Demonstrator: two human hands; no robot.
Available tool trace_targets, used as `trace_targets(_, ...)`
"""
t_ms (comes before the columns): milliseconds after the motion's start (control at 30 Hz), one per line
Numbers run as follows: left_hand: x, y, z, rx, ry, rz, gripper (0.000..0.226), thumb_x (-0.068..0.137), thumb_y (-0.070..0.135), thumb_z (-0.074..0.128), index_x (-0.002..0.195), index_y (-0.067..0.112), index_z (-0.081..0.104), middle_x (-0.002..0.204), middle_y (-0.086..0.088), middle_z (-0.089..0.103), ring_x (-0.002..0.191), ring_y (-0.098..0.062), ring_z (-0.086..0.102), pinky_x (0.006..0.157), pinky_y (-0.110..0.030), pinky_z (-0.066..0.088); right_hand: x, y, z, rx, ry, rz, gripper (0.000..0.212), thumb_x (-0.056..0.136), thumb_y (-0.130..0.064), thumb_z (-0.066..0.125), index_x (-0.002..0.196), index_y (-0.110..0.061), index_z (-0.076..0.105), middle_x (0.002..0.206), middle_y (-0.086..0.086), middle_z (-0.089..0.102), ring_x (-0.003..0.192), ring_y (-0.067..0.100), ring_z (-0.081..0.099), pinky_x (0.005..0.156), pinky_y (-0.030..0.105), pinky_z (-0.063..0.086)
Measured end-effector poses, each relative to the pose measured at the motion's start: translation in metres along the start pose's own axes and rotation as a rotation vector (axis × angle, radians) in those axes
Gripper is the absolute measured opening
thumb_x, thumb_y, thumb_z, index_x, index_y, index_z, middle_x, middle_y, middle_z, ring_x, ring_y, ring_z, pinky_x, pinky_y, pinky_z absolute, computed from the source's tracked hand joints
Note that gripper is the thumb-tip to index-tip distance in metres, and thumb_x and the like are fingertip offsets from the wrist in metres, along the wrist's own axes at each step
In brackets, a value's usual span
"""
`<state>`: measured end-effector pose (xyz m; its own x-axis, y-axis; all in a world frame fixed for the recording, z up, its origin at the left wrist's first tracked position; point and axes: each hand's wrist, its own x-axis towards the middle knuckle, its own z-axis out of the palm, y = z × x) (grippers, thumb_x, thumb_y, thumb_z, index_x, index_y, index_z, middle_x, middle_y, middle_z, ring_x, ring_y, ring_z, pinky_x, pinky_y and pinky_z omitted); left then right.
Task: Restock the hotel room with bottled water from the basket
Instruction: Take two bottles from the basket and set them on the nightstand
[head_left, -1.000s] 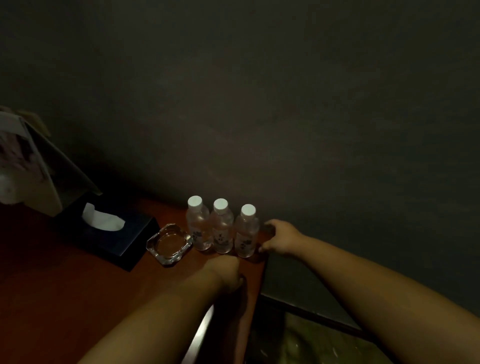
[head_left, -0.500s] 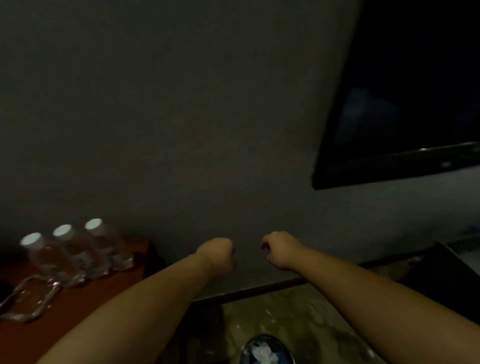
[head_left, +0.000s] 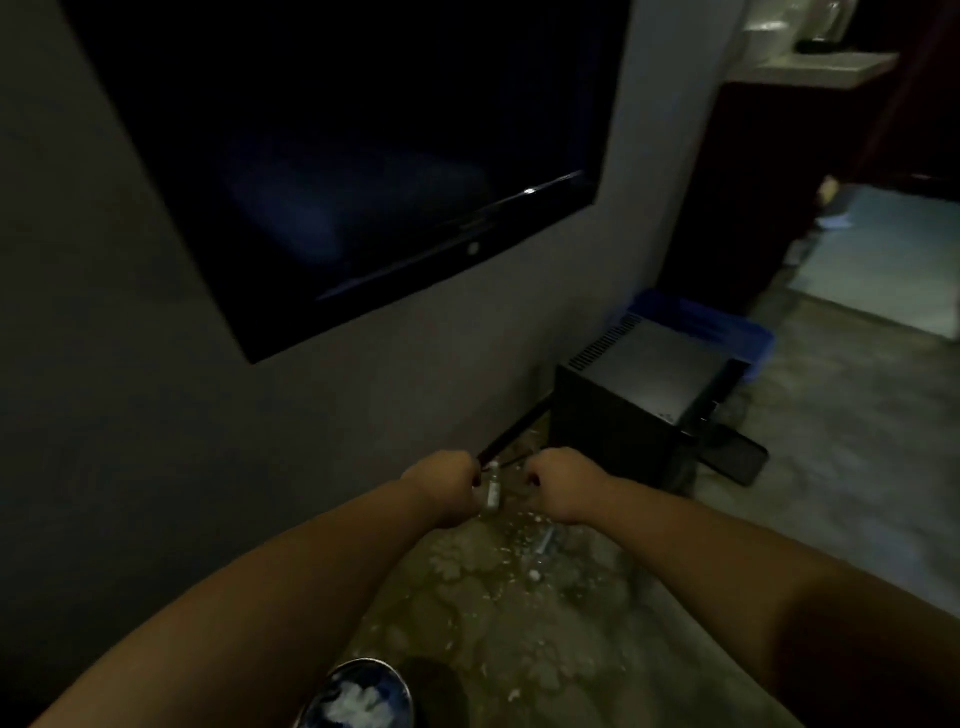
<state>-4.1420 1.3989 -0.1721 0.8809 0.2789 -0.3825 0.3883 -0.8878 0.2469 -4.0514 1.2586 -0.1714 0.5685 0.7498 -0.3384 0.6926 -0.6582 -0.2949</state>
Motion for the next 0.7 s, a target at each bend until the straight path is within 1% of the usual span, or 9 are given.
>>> trace_targets(67, 0.014, 0.033, 0.001, 0.038, -0.023, 0.072, 0.027, 0.082, 0.028, 0.058, 0.102, 0.011, 0.066, 0.104, -0.011, 0.066, 0.094, -0.027, 0.062, 0.071, -0.031, 0.045, -0.014, 0.032, -0.006, 0.027, 0.01, 0.076, 0.027, 0.085, -0.027, 0.06, 0.106, -0.012, 0.067, 0.109, 0.01, 0.065, 0.099, 0.025, 0.061, 0.087, 0.032, 0.05)
trace_targets(133, 0.029, 0.063, 0.001, 0.086, -0.049, 0.124, 0.028, 0.081, 0.023, 0.059, 0.105, 0.011, 0.066, 0.106, -0.01, 0.065, 0.096, -0.026, 0.061, 0.075, -0.033, 0.048, -0.025, 0.061, -0.012, 0.075, 0.032, 0.156, 0.026, 0.086, -0.029, 0.06, 0.107, -0.014, 0.065, 0.107, 0.007, 0.064, 0.096, 0.023, 0.06, 0.087, 0.036, 0.052)
trace_targets(200, 0.047, 0.091, -0.001, 0.112, -0.076, 0.178, 0.028, 0.083, 0.024, 0.06, 0.109, 0.014, 0.064, 0.109, -0.007, 0.063, 0.096, -0.023, 0.06, 0.074, -0.033, 0.049, -0.036, 0.087, -0.018, 0.105, 0.055, 0.218, 0.027, 0.086, -0.029, 0.06, 0.11, -0.016, 0.063, 0.107, 0.006, 0.063, 0.096, 0.022, 0.059, 0.086, 0.035, 0.052)
trace_targets(267, 0.063, 0.118, -0.004, 0.139, -0.095, 0.244, 0.03, 0.084, 0.027, 0.061, 0.113, 0.018, 0.062, 0.112, -0.004, 0.061, 0.097, -0.02, 0.058, 0.072, -0.031, 0.047, -0.045, 0.112, -0.023, 0.113, 0.071, 0.266, 0.03, 0.086, -0.024, 0.059, 0.114, -0.015, 0.062, 0.111, 0.008, 0.063, 0.1, 0.024, 0.059, 0.086, 0.034, 0.051)
trace_targets(333, 0.081, 0.145, -0.006, 0.165, -0.113, 0.32, 0.033, 0.083, 0.028, 0.061, 0.116, 0.02, 0.06, 0.116, -0.003, 0.06, 0.103, -0.02, 0.057, 0.078, -0.03, 0.047, -0.051, 0.136, -0.027, 0.139, 0.078, 0.318, 0.033, 0.084, -0.025, 0.061, 0.115, -0.012, 0.062, 0.114, 0.01, 0.063, 0.103, 0.026, 0.059, 0.088, 0.034, 0.051)
trace_targets(400, 0.098, 0.172, -0.005, 0.189, -0.141, 0.378, 0.034, 0.083, 0.029, 0.061, 0.116, 0.018, 0.059, 0.117, -0.003, 0.059, 0.105, -0.021, 0.057, 0.084, -0.032, 0.049, -0.055, 0.159, -0.033, 0.18, 0.094, 0.383, 0.034, 0.082, -0.028, 0.063, 0.111, -0.01, 0.064, 0.112, 0.01, 0.064, 0.103, 0.027, 0.059, 0.086, 0.032, 0.05)
trace_targets(533, 0.144, 0.217, -0.011, 0.222, -0.184, 0.461, 0.035, 0.082, 0.03, 0.065, 0.114, 0.018, 0.061, 0.115, -0.005, 0.061, 0.103, -0.023, 0.059, 0.087, -0.036, 0.051, -0.05, 0.206, -0.047, 0.205, 0.151, 0.486, 0.021, 0.079, -0.022, 0.064, 0.093, -0.007, 0.068, 0.1, 0.014, 0.068, 0.092, 0.029, 0.062, 0.072, 0.028, 0.046)
trace_targets(667, 0.199, 0.25, -0.03, 0.255, -0.151, 0.576, 0.033, 0.081, 0.028, 0.067, 0.111, 0.014, 0.065, 0.113, -0.008, 0.064, 0.103, -0.026, 0.061, 0.081, -0.031, 0.048, -0.028, 0.253, -0.073, 0.224, 0.198, 0.582, 0.019, 0.082, -0.021, 0.063, 0.092, -0.007, 0.065, 0.098, 0.012, 0.065, 0.096, 0.027, 0.061, 0.076, 0.03, 0.048)
trace_targets(700, 0.213, 0.257, -0.037, 0.257, -0.145, 0.594, 0.033, 0.081, 0.027, 0.066, 0.11, 0.011, 0.066, 0.113, -0.01, 0.064, 0.103, -0.027, 0.061, 0.081, -0.031, 0.048, -0.021, 0.263, -0.081, 0.226, 0.206, 0.603, 0.024, 0.083, -0.022, 0.063, 0.099, -0.005, 0.066, 0.103, 0.012, 0.064, 0.099, 0.027, 0.061, 0.079, 0.03, 0.048)
